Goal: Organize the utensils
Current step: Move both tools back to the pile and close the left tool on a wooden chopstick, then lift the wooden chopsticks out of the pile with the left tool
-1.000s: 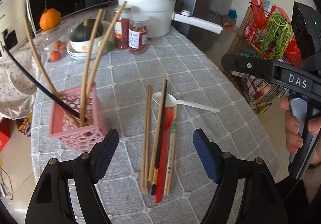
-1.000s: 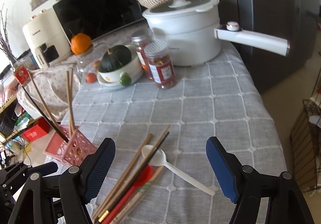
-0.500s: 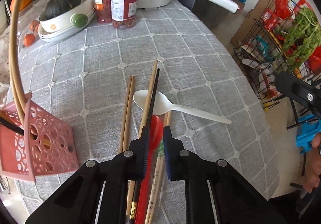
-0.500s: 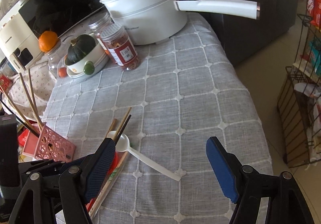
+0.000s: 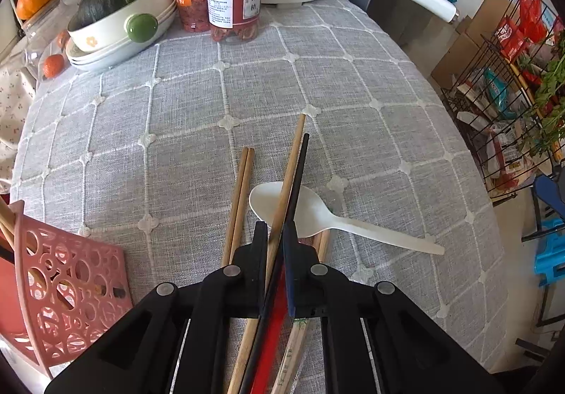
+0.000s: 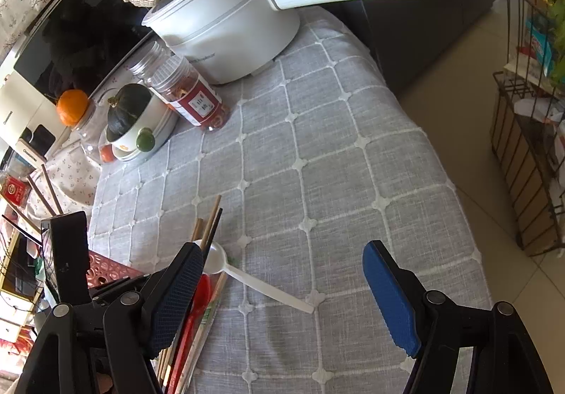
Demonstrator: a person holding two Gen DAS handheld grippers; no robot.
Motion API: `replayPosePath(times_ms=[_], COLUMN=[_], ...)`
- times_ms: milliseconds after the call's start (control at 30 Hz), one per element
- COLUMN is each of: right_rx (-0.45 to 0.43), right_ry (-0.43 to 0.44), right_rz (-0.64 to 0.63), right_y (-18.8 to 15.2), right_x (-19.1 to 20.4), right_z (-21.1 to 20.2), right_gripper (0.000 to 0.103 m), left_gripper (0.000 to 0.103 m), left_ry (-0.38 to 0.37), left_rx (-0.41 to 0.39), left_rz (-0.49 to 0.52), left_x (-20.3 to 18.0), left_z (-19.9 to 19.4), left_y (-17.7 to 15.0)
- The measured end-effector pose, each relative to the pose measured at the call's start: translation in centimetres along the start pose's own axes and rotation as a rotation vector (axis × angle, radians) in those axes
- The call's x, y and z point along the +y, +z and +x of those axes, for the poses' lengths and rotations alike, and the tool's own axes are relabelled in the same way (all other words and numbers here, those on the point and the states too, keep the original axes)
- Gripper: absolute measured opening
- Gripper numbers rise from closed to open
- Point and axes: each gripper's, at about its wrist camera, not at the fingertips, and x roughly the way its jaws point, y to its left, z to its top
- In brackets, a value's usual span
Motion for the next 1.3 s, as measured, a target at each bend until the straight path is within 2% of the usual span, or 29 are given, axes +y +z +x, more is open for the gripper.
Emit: replayPosePath(times_ms=[367, 667, 900, 1033, 1133, 1300], right_rx=[0.012, 0.026, 0.033, 0.038, 0.042, 0.045], right_ry=[-0.003, -0.005, -0.007, -0.007, -0.006, -0.008], right_rz=[-0.01, -0.025, -0.031, -0.032, -0.036, -0.035], right_y=[0.0, 0.0, 0.0, 0.0, 0.0, 0.0], right_x=[0.2, 0.7, 0.9, 0.9, 1.0, 1.0], right_z=[0.5, 1.0, 1.3, 1.5, 1.6, 1.7], right_gripper=[0.079, 0.079, 0.079, 0.079, 0.079, 0.079], left_gripper=[0.009, 0.008, 0.008, 0.009, 0.008, 0.009], left_ry=[0.041, 0.034, 0.054, 0.066, 0.054, -0.026], left_rx=[0.0, 0.013, -0.003, -0.003, 0.004, 0.06], left_rz=[-0.038, -0.061, -0.117, -0.109, -0.093, -0.044], left_x=[0.8, 1.9, 3.0, 2.8, 2.6, 1.6], left_z=[0.5, 0.9, 1.1, 1.5, 1.7, 1.8], left_y=[1.0, 1.2, 0.8, 1.0, 1.2, 0.9])
